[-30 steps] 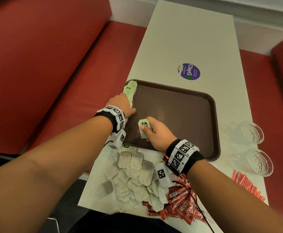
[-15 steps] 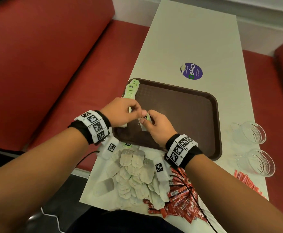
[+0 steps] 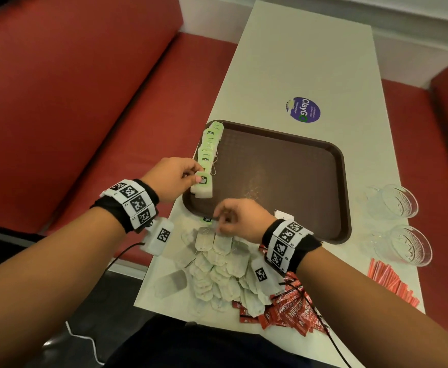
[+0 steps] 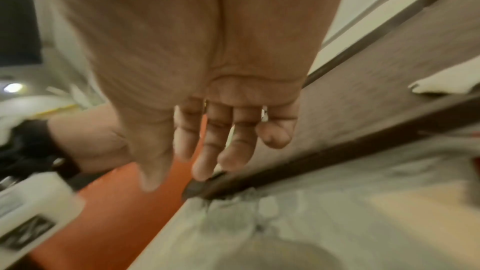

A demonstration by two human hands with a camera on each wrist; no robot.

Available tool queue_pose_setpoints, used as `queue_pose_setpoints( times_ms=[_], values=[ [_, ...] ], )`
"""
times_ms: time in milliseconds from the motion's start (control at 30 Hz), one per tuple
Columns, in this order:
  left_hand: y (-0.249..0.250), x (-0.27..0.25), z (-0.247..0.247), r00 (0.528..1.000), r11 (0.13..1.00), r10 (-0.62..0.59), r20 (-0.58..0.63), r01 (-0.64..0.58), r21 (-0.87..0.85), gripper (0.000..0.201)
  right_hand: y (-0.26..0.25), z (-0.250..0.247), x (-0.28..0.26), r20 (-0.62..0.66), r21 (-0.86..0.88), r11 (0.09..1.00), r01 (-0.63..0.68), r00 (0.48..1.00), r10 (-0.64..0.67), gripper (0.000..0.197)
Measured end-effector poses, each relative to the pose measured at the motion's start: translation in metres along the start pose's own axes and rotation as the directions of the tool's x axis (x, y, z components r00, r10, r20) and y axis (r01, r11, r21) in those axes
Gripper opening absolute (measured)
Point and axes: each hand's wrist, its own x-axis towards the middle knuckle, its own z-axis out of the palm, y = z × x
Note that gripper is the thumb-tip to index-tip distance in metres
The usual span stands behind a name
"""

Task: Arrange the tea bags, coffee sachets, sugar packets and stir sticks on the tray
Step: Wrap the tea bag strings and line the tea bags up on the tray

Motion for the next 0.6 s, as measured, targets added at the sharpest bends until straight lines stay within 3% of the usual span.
queue_pose_setpoints(
  times_ms=[100,200,333,400,500,600],
  values=[
    [-0.011,0.007,0.005,0.983,0.97,-0.1,0.155,0.062,0.234,0.02,-0.005,0.008,-0.009,0.173,-0.255,0.963,0.089,0.984,-0.045,0.031],
    [-0.011,0.016,0.007,0.987,0.96,-0.13,0.098,0.101,0.26,0.02,-0.008,0.014,-0.013,0.23,-0.392,0.913,0.112,0.973,-0.021,0.042],
    [-0.01,0.028,0.008,0.986,0.944,-0.164,0.011,0.154,0.291,0.019,-0.007,0.016,-0.013,0.226,-0.424,0.899,0.108,0.974,-0.01,0.046],
    [-0.01,0.031,0.009,0.983,0.925,-0.185,-0.014,0.179,0.336,0.021,-0.008,0.016,-0.012,0.21,-0.416,0.904,0.102,0.978,-0.014,0.039],
    [-0.01,0.03,0.014,0.989,0.919,-0.123,-0.077,0.143,0.366,0.029,-0.008,0.014,-0.014,0.183,-0.394,0.915,0.087,0.983,-0.015,0.025],
    [-0.008,0.024,0.023,0.997,0.908,-0.069,0.036,0.047,0.417,0.032,-0.009,0.013,-0.015,0.122,-0.37,0.927,0.064,0.992,-0.02,0.02]
  ],
)
